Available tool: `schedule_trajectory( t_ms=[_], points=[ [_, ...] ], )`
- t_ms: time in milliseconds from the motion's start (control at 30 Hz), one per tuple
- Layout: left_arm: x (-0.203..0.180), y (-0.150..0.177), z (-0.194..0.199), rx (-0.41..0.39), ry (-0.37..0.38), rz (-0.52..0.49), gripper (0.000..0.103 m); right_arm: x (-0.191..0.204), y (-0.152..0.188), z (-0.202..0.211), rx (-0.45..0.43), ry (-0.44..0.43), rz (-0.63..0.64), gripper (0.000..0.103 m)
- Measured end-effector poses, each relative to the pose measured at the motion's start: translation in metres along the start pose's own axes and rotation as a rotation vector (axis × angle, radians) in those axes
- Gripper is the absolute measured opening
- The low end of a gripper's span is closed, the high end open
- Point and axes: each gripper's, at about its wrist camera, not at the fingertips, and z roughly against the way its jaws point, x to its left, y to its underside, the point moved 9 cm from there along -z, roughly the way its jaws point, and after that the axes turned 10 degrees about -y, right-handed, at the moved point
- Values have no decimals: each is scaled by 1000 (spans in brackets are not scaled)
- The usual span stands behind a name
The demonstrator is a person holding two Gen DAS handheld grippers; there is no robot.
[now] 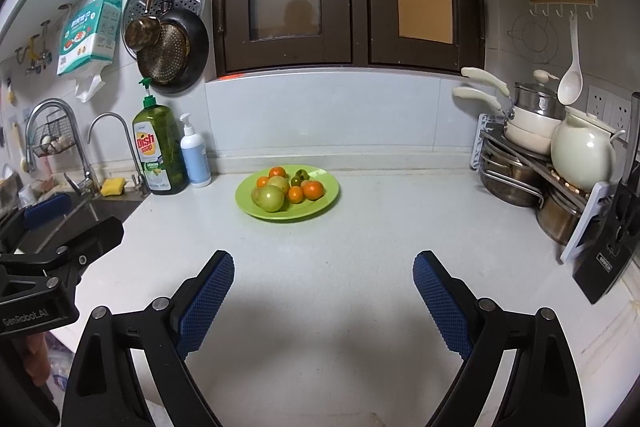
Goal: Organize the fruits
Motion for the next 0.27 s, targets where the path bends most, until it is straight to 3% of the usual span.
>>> schedule_trajectory(
  t_ms=[267],
  points=[
    [3,1,1,7,0,0,103,2,1,0,4,-1,0,92]
  ],
)
